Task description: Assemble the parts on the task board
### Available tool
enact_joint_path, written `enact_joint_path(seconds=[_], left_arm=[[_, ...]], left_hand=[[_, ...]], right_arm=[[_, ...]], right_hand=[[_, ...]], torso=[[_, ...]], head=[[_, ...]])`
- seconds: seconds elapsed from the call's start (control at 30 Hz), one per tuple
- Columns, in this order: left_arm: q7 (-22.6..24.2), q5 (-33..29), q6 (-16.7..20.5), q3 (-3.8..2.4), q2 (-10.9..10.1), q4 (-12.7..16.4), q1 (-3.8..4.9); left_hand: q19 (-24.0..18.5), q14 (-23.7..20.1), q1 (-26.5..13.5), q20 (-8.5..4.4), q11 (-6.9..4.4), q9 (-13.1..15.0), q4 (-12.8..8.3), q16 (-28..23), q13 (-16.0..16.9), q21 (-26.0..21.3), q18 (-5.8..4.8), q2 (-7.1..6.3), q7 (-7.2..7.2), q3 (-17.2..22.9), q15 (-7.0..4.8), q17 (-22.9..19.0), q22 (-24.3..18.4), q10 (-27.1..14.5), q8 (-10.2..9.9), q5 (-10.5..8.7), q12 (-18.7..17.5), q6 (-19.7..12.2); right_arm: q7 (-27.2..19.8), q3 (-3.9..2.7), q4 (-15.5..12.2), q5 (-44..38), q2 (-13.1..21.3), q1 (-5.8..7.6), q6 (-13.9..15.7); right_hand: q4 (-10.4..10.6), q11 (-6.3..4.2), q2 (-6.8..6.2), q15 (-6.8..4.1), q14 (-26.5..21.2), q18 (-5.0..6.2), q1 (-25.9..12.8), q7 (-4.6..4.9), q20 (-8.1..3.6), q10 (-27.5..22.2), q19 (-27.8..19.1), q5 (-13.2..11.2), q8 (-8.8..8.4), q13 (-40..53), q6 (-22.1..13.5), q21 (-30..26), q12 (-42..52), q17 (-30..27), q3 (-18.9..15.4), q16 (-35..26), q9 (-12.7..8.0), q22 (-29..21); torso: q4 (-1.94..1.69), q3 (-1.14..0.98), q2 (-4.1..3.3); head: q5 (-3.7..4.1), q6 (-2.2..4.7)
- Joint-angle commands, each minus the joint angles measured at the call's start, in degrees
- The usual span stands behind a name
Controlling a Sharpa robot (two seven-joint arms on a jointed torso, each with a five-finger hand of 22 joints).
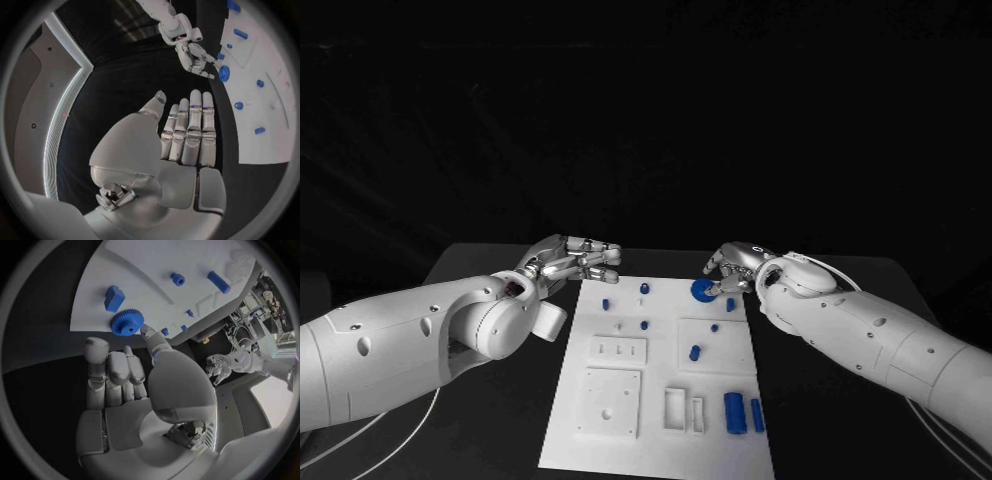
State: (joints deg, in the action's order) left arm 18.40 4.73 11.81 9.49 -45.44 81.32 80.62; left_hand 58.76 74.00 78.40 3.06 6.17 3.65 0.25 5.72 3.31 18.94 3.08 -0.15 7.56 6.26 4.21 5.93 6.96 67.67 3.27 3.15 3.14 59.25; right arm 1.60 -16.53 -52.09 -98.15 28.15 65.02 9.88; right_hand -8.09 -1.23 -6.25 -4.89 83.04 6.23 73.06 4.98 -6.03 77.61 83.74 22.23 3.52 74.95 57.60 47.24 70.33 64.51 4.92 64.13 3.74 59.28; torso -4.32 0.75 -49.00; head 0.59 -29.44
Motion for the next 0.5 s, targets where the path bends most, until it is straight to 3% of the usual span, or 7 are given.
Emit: enact_joint_path(seconds=[0.03,0.5], left_arm=[[0.4,0.2,-1.1,-0.04,0.1,0.3,0.03],[0.3,0.6,-1.2,-0.04,-0.1,0.9,0.05]], left_hand=[[-0.3,-0.4,-0.2,0.05,-0.09,0.1,-0.1,0.2,0.1,0.1,-0.36,-0.19,0.26,0.1,-0.15,-0.1,-0.1,-0.3,0.3,0.37,0.2,-0.2],[-0.3,-0.4,-0.1,0.05,-0.11,0.1,-0.3,0.2,0.1,0.2,-0.36,-0.16,0.21,0.1,-0.16,-0.1,-0.1,-0.3,0.3,0.39,0.2,-0.2]], right_arm=[[0.3,-0.02,0.2,-1.3,-0.3,-0.03,-1.0],[0.4,-0.02,1.2,-2.0,-1.0,-0.04,-1.6]], right_hand=[[-0.1,-0.04,0.01,0.11,0.3,-0.5,-0.4,0.1,0.06,0.3,0.5,-0.4,0.08,3.9,0.1,-0.4,0.4,0.0,0.5,0.1,0.1,0.6],[0.6,0.28,0.14,0.39,0.3,-0.59,-0.5,0.31,0.3,0.6,1.4,-0.9,0.07,4.2,0.2,-1.5,0.7,0.1,0.8,0.4,0.0,4.9]], torso=[[0.05,0.02,0.07],[0.2,-0.1,0.12]], head=[[-0.08,-0.05],[-1.06,-0.41]])
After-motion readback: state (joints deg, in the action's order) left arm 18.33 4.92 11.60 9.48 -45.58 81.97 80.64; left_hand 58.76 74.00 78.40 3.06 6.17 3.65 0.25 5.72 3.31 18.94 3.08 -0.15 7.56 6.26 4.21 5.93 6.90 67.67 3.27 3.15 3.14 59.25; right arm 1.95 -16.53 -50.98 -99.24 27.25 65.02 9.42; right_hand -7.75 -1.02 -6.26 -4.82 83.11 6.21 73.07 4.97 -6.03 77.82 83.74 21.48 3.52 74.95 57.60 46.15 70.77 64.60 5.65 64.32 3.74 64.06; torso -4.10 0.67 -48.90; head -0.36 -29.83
